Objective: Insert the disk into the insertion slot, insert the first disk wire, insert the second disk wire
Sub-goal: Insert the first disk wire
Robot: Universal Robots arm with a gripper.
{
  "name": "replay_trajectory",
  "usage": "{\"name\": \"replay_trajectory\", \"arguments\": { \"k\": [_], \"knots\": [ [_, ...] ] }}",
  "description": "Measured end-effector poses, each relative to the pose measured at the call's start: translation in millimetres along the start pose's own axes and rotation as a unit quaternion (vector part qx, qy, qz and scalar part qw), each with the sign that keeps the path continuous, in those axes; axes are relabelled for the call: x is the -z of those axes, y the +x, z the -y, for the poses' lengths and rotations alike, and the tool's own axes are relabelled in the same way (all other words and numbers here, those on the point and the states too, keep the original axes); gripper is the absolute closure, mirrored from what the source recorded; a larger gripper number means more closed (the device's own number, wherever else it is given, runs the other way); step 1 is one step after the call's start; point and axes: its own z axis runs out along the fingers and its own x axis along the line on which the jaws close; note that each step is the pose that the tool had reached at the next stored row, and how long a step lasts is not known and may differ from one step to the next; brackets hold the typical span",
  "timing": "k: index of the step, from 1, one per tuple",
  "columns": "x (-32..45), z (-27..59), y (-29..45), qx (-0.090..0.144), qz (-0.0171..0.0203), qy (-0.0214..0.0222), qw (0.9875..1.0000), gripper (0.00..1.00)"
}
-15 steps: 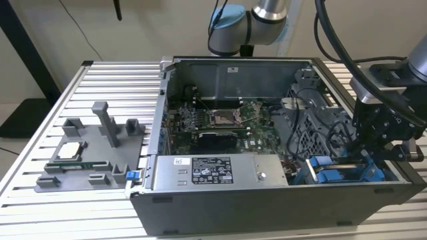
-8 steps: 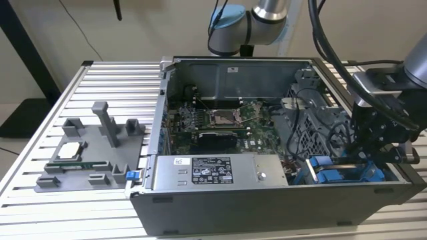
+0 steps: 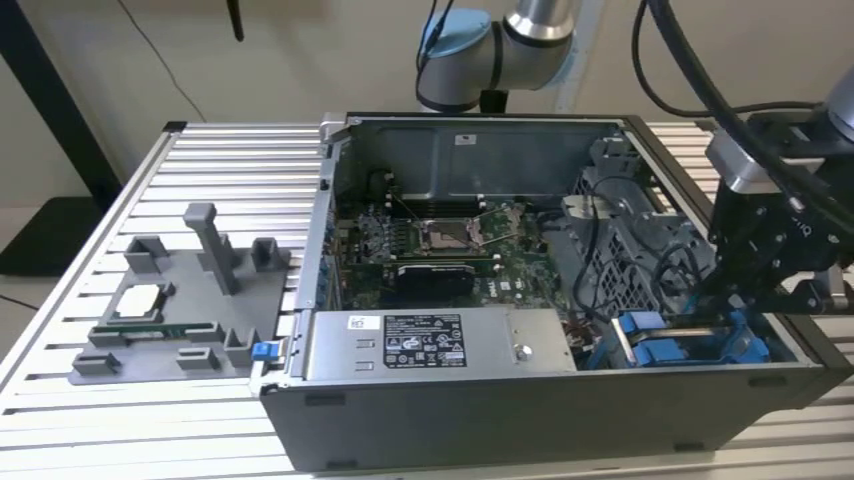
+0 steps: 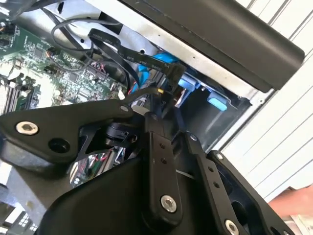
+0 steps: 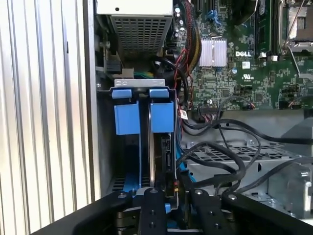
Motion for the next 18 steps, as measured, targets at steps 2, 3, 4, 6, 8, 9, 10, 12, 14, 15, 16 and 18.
{"name": "replay_trajectory", "arguments": {
  "k": [2, 3, 4, 6, 8, 9, 10, 12, 14, 15, 16, 18],
  "knots": [
    [5.1, -0.5, -0.4, 0.000, -0.0002, 0.0000, 1.0000, 0.00],
    [7.4, -0.8, -0.6, 0.000, -0.0001, 0.0000, 1.0000, 0.00],
    [9.7, -0.9, -0.9, -0.001, -0.0001, 0.0000, 1.0000, 0.00],
    [14.5, -1.1, -1.4, -0.001, 0.0000, 0.0000, 1.0000, 0.00],
    [18.7, -1.4, -1.7, -0.002, -0.0002, 0.0001, 1.0000, 0.00],
    [20.9, -1.5, -1.9, -0.002, 0.0000, 0.0001, 1.0000, 0.00],
    [23.1, -1.6, -2.1, -0.002, -0.0001, 0.0001, 1.0000, 0.00],
    [24.3, -1.6, -2.2, -0.002, 0.0000, 0.0001, 1.0000, 0.00],
    [24.3, -1.6, -2.2, -0.002, 0.0000, 0.0001, 1.0000, 0.00],
    [24.3, -1.6, -2.2, -0.002, 0.0000, 0.0001, 1.0000, 0.00],
    [24.4, -1.7, -2.2, -0.002, 0.0000, 0.0001, 1.0000, 0.00],
    [24.5, -0.9, -2.4, -0.002, -0.0002, 0.0001, 1.0000, 0.00]
  ]
}}
